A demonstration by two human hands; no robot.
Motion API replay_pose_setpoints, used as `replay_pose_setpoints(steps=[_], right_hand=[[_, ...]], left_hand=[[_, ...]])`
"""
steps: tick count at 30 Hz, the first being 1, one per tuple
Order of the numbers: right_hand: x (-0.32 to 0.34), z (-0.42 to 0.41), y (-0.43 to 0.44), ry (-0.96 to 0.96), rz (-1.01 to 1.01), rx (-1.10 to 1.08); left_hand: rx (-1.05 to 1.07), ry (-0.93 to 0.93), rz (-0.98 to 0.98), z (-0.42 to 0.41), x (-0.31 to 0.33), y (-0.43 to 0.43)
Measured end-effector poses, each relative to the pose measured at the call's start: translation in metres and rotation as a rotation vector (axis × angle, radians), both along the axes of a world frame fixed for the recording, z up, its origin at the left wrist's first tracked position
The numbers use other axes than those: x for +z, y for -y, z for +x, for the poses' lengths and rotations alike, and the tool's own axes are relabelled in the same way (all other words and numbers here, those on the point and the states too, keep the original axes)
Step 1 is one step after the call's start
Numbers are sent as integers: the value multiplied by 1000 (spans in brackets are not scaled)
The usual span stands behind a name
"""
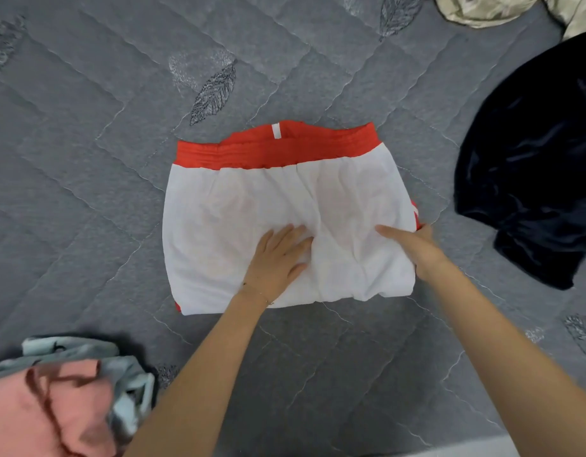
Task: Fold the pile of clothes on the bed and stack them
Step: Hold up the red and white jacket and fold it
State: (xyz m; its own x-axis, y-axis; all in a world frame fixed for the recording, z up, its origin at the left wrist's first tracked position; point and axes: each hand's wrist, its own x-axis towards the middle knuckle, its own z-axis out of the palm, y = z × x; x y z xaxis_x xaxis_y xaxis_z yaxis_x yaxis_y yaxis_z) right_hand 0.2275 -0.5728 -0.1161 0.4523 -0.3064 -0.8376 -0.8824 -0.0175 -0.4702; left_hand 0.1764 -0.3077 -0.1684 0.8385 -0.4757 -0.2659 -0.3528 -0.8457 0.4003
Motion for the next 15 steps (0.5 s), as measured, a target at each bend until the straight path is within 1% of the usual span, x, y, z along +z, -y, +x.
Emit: replay_pose_setpoints(steps=[1, 3, 4, 5, 6, 8, 9, 11, 13, 15], right_hand=[[3, 1, -2, 2, 46, 1], [12, 2, -9, 89, 72, 57], [17, 3, -15, 149, 62, 95], [23, 3, -21, 207, 55, 127], [29, 4, -28, 257, 68, 152], [41, 6, -46, 329, 99, 186], [45, 7, -56, 348, 110, 209], [52, 8, -80, 373, 131, 275], [59, 8, -109, 407, 123, 345], [63, 7, -139, 444, 94, 447]], left_hand=[[0, -9, 26, 0, 0, 3], [44, -54, 81, 0, 5, 9], [94, -86, 52, 0, 6, 11], [160, -119, -28, 0, 10, 11], [252, -129, -151, -1, 17, 10], [492, -153, -406, 1, 35, 2], [614, -225, -504, 3, 46, -4], [807, -433, -667, 8, 64, -19], [912, -545, -798, 13, 78, -34], [957, -528, -848, 14, 87, -50]])
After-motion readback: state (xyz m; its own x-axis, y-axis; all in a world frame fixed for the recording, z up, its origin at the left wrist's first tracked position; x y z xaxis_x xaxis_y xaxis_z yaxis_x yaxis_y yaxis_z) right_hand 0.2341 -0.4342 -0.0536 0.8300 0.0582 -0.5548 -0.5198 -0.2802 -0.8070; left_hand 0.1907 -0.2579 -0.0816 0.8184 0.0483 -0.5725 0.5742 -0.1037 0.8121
